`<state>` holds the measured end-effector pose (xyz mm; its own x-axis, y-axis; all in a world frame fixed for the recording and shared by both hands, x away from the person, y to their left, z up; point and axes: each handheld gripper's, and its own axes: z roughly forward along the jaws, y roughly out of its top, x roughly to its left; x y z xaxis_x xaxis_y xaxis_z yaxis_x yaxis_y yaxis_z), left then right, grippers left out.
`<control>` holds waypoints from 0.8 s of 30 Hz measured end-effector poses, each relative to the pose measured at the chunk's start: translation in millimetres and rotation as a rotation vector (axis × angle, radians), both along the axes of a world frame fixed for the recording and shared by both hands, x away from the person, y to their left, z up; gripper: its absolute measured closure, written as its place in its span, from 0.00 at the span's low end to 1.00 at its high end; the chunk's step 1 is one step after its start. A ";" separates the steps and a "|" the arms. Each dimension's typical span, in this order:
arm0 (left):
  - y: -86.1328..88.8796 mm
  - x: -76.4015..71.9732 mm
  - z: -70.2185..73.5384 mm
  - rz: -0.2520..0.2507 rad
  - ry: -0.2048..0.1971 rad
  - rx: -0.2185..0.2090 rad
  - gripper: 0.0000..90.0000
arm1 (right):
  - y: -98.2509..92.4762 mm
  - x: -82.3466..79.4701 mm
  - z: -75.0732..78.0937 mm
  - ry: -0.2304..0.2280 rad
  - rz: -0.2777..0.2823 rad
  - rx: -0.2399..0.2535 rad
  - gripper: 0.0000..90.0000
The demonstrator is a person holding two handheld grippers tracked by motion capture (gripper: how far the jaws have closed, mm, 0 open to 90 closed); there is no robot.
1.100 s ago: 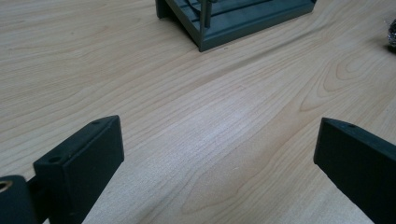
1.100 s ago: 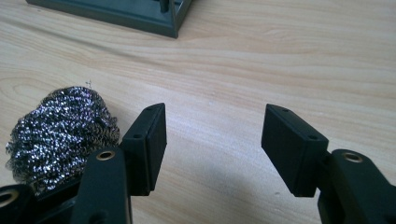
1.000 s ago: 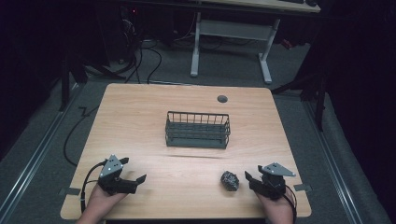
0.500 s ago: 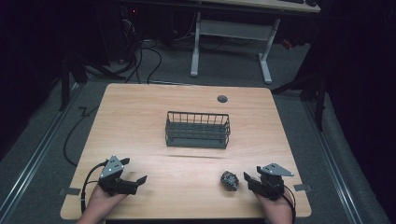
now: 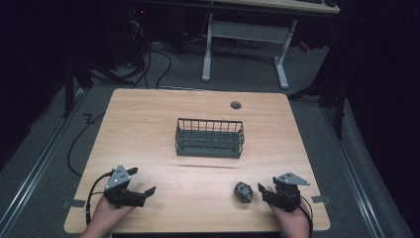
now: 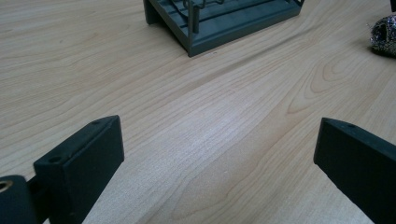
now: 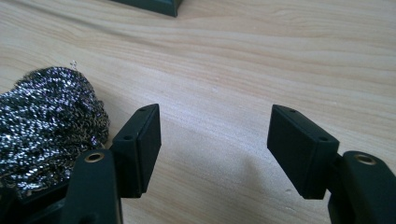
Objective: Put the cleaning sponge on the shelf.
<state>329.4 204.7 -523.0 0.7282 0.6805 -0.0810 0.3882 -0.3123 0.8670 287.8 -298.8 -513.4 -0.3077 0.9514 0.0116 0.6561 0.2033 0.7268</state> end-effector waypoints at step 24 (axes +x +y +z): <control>-0.4 -1.7 0.5 -0.015 0.003 -0.002 0.03 | 13.2 14.1 16.9 0.209 0.079 -0.092 0.33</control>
